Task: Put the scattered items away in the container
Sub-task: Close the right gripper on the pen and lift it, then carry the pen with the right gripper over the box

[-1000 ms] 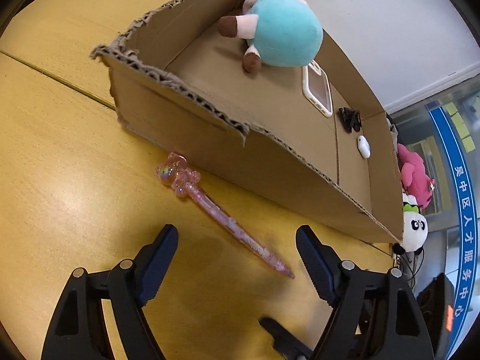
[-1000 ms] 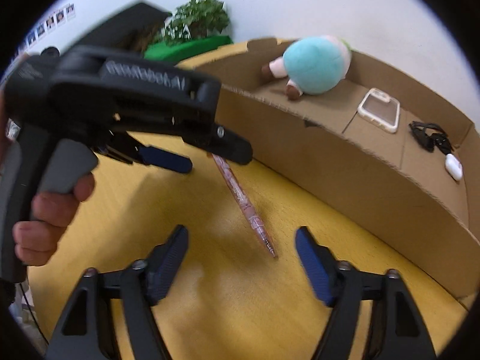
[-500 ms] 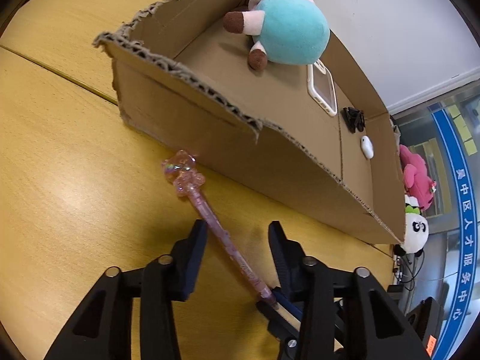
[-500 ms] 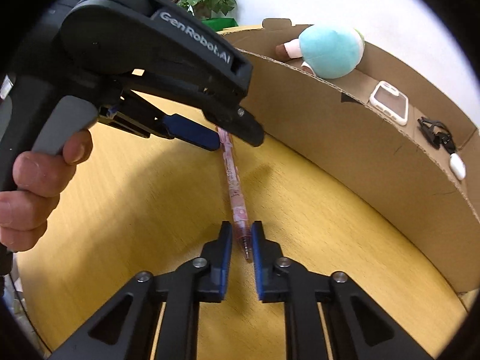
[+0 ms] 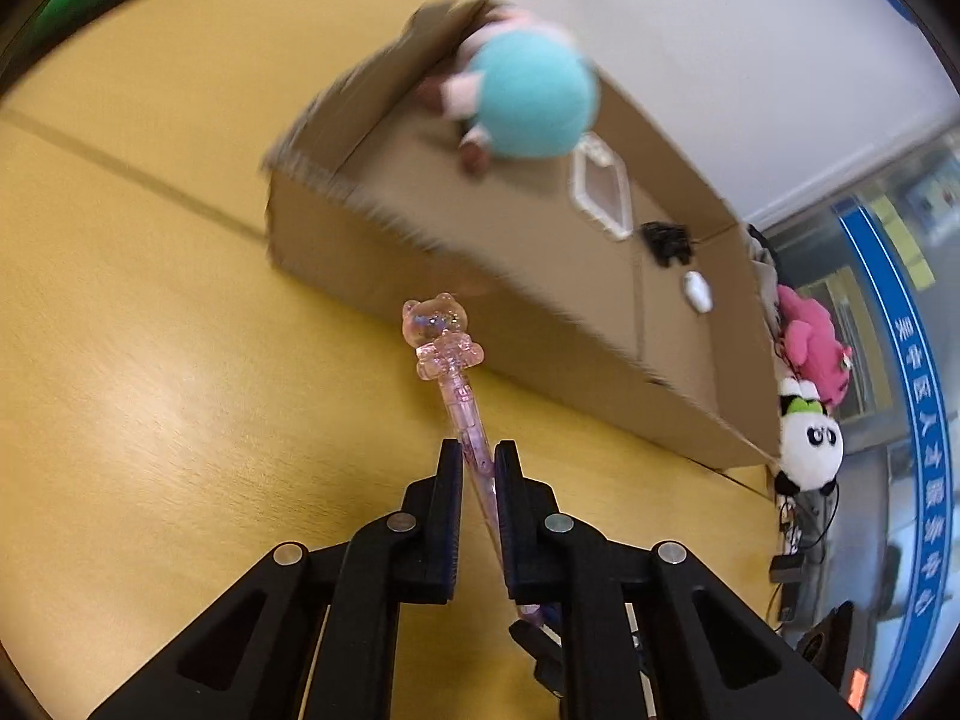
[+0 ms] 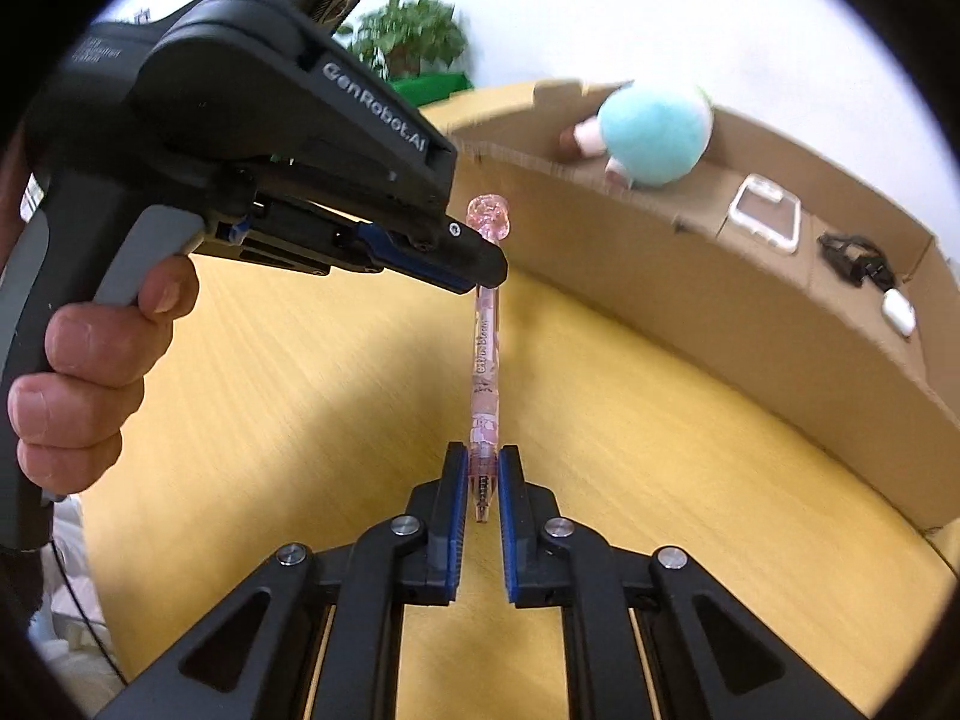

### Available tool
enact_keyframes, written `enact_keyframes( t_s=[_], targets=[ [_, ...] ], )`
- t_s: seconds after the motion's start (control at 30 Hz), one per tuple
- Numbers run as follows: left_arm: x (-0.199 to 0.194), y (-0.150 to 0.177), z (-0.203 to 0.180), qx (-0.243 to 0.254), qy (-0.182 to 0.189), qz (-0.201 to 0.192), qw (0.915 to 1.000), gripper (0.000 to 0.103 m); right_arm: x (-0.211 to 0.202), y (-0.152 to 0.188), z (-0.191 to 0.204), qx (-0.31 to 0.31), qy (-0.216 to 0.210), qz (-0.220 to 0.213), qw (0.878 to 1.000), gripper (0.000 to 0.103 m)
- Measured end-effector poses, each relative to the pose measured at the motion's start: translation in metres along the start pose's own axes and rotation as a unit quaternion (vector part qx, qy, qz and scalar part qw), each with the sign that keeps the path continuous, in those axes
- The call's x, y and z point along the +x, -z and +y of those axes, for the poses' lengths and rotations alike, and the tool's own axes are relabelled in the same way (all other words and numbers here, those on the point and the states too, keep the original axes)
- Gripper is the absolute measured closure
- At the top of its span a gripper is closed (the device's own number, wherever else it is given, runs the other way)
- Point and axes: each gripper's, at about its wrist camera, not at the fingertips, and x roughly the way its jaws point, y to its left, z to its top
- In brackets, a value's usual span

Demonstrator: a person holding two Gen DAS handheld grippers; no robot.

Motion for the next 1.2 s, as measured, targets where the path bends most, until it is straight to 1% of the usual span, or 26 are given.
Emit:
enact_keyframes(
  t_s=[0.13,0.27,0.4,0.5,0.6,0.67,0.77,0.9,1.07,1.2],
  targets=[
    [-0.025,-0.003,-0.025,0.026,0.008,-0.030,0.9992,0.094,-0.030,-0.012,0.003,0.006,0.002,-0.036,0.999,0.094],
    [-0.045,-0.020,-0.053,0.061,0.018,-0.051,0.9967,0.094,-0.052,-0.029,-0.004,0.013,0.012,-0.067,0.998,0.094],
    [-0.054,-0.051,-0.087,0.096,0.028,-0.061,0.9931,0.094,-0.068,-0.055,-0.021,0.023,0.027,-0.091,0.995,0.094],
    [-0.054,-0.080,-0.113,0.126,0.025,-0.064,0.9896,0.094,-0.073,-0.081,-0.042,0.044,0.032,-0.101,0.993,0.094],
    [-0.048,-0.109,-0.134,0.158,0.018,-0.059,0.9856,0.094,-0.070,-0.106,-0.064,0.070,0.035,-0.105,0.991,0.094],
    [-0.038,-0.130,-0.147,0.175,0.014,-0.047,0.9833,0.094,-0.063,-0.120,-0.080,0.090,0.035,-0.103,0.990,0.094],
    [-0.019,-0.160,-0.157,0.185,0.011,-0.025,0.9824,0.095,-0.051,-0.136,-0.101,0.115,0.034,-0.095,0.988,0.094],
    [0.010,-0.185,-0.165,0.200,-0.009,-0.003,0.9797,0.095,-0.024,-0.151,-0.124,0.146,0.022,-0.067,0.987,0.094],
    [0.060,-0.210,-0.150,0.196,-0.033,0.036,0.9794,0.096,0.025,-0.164,-0.145,0.184,0.002,-0.021,0.983,0.093],
    [0.100,-0.220,-0.135,0.191,-0.049,0.071,0.9778,0.096,0.064,-0.164,-0.160,0.216,-0.020,0.016,0.976,0.093]
  ],
)
